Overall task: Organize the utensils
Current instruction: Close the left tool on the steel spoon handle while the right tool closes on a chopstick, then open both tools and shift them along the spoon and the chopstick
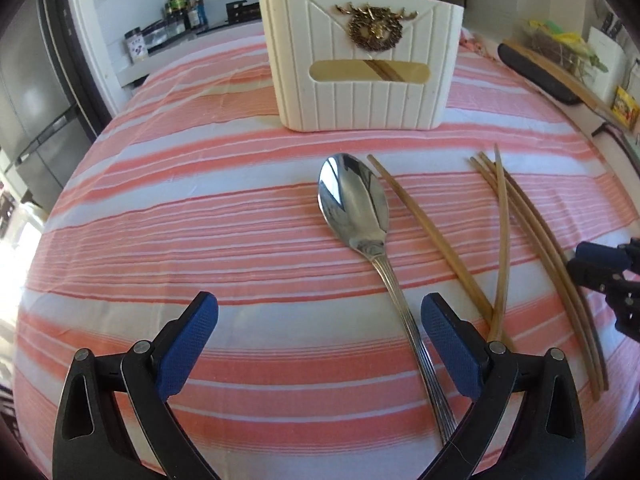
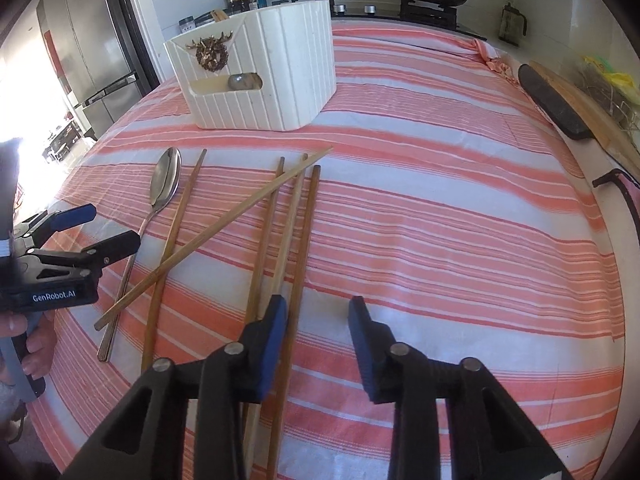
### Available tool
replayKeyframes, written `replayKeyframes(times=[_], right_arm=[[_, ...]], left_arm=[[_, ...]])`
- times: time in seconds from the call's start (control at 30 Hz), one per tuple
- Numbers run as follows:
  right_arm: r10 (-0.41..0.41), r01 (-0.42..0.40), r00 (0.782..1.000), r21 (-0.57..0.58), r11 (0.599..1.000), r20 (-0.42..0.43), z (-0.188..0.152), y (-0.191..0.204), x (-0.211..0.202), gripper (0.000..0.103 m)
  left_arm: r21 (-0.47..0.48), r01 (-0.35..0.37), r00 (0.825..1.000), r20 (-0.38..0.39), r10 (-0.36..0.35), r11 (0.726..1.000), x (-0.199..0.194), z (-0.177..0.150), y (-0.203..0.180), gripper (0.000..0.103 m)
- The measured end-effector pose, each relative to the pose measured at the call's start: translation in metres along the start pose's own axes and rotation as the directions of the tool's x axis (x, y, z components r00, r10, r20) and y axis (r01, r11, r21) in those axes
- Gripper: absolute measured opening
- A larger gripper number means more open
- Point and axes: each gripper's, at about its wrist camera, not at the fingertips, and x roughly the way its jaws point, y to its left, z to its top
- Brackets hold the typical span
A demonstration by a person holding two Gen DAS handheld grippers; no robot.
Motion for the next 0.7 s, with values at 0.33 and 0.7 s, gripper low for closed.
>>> replayKeyframes(times=[0.33, 0.7], right_arm=[[-0.065, 0.065, 0.998, -0.003, 0.998, -0.016, -0.007, -0.007, -0.006, 0.006], [-0.155, 0.156, 0.988, 0.041, 0.987, -0.019, -0.031, -0.031, -0.023, 0.006]], left_arm=[[0.096, 0.058, 0.998, 0.022, -0.061, 0.994, -0.022, -0.022, -0.008, 0.005], [-0.085, -0.027, 0.999, 0.031, 0.029, 0.996, -0.022, -0.029, 0.054, 0.005]])
